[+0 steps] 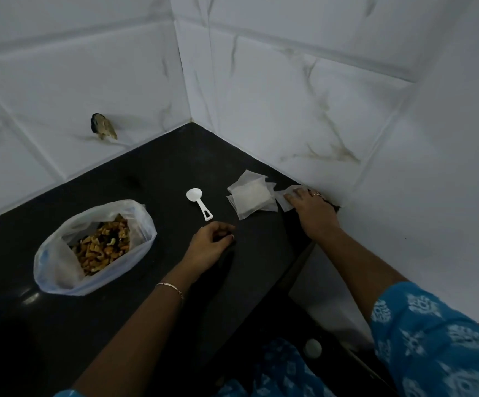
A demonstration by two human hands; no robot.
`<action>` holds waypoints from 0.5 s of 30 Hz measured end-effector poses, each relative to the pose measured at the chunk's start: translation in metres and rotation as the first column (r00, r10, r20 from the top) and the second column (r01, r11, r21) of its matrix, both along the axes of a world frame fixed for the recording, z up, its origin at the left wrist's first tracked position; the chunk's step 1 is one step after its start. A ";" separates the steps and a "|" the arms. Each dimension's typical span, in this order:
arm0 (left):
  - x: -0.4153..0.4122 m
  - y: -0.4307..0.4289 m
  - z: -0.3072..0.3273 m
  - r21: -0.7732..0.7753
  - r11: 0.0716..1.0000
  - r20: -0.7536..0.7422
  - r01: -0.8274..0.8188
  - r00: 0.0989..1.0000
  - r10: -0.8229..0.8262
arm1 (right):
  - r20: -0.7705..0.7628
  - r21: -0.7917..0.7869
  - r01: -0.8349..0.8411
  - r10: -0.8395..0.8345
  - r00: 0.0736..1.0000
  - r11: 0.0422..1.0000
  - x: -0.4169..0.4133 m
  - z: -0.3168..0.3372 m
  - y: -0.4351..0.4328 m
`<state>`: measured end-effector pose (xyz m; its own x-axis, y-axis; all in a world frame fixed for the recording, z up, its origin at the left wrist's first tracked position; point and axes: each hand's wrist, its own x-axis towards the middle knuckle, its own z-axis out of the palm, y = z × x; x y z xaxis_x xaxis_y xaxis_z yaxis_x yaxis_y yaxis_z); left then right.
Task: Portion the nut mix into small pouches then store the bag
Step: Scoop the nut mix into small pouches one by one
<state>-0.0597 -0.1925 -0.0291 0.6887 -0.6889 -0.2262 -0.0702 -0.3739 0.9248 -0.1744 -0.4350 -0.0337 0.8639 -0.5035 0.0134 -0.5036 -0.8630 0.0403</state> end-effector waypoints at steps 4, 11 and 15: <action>0.001 0.000 0.001 -0.025 1.000 -0.041 -0.010 0.999 0.009 | 0.037 -0.107 -0.033 0.038 0.999 0.994 0.004 0.004 -0.001; -0.001 -0.004 0.019 -0.091 0.996 -0.089 -0.012 0.996 0.003 | 0.451 -0.020 0.119 -0.098 0.887 0.993 0.006 0.015 0.003; 0.000 -0.016 0.035 -0.152 0.984 -0.087 -0.092 0.993 0.080 | 0.591 0.198 0.148 -0.238 0.770 0.969 0.006 0.030 0.015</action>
<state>-0.0594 -0.2084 0.0061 0.7307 -0.6591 -0.1778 0.0328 -0.2262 0.9735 -0.1682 -0.4198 -0.0037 0.5828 -0.6946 0.4218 -0.5406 -0.7189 -0.4369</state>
